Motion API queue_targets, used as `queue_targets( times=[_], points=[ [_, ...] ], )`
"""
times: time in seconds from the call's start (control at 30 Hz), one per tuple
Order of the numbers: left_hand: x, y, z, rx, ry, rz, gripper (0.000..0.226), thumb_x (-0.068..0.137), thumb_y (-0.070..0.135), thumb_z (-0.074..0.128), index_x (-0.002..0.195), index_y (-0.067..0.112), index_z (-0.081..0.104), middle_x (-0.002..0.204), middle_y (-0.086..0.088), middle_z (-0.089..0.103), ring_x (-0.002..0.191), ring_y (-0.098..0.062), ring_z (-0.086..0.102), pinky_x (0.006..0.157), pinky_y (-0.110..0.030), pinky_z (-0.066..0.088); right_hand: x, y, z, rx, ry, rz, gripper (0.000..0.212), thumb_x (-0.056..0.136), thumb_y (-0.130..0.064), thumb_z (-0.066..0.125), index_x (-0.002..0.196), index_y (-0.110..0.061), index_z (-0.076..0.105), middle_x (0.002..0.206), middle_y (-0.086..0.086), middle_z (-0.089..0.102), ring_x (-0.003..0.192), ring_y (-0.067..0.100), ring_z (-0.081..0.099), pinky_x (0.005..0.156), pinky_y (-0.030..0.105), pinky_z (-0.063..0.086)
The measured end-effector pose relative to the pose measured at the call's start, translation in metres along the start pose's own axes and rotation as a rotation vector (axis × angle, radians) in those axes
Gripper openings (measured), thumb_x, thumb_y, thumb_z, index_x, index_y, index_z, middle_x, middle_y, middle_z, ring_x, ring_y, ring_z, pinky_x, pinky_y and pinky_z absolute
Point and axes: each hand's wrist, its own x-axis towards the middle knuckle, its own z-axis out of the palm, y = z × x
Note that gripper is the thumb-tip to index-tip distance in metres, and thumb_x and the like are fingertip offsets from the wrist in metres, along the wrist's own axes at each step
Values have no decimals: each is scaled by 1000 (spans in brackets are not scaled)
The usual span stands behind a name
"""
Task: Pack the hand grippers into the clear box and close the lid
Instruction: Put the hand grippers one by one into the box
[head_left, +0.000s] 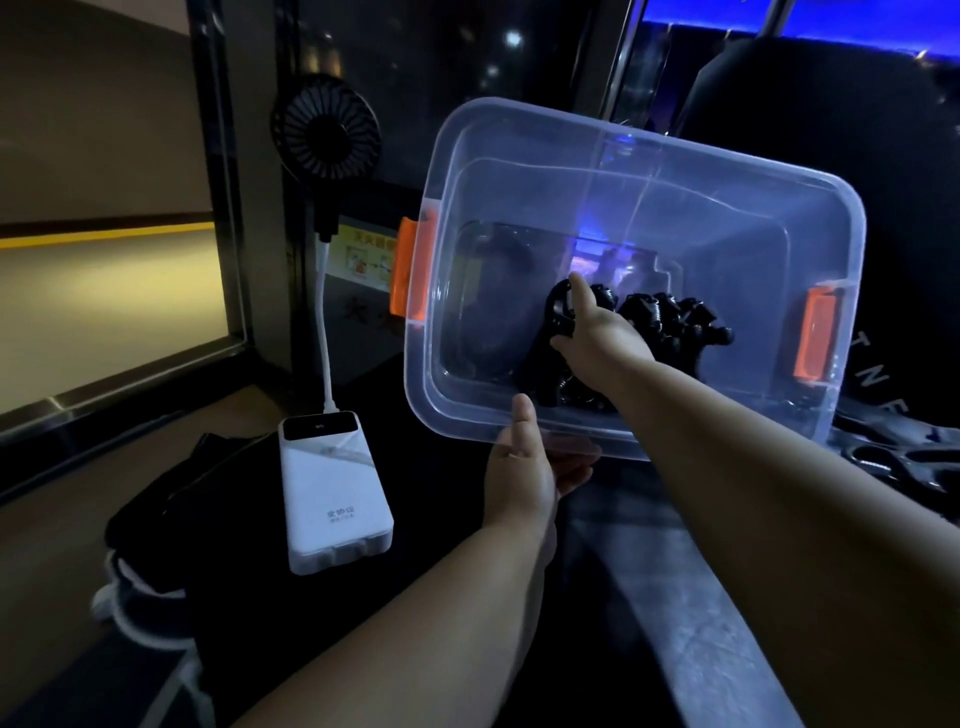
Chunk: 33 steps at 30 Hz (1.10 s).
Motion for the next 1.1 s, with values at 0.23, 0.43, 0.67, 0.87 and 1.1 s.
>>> queue_targets(
  times=[0.23,0.43,0.67,0.87,1.1],
  points=[
    [0,0,0,-7,24,-24,69,98,53,32,115,-10,56,75,-19,71,62,-20,70,53,-23,54,25,0,5,-144,-9,60,80,95,-39,55,153,-30,2,125,12,59,110,32,58,72,34,40],
    [1,1,2,13,8,-5,63,100,48,31,107,-8,58,64,-13,70,56,-18,68,53,-23,52,36,7,5,-161,2,53,65,92,-42,57,146,-33,22,114,12,63,97,31,60,64,32,42],
    [2,0,0,8,38,-2,62,99,50,34,112,-6,55,77,-20,72,64,-23,70,54,-24,53,36,11,10,-219,27,74,63,94,-47,51,147,-36,20,115,13,62,98,33,60,62,33,39],
    [1,2,0,20,34,6,58,98,51,34,102,-1,57,86,-25,71,69,-26,71,55,-25,54,27,11,9,-232,36,65,76,94,-52,48,152,-34,3,118,12,63,102,32,61,65,34,42],
    [-7,8,5,11,38,40,46,99,51,34,81,11,50,77,-20,72,65,-24,70,65,-31,55,-11,25,-15,-107,136,79,82,91,-58,47,153,-31,-1,109,14,65,98,32,62,67,34,38]
  ],
)
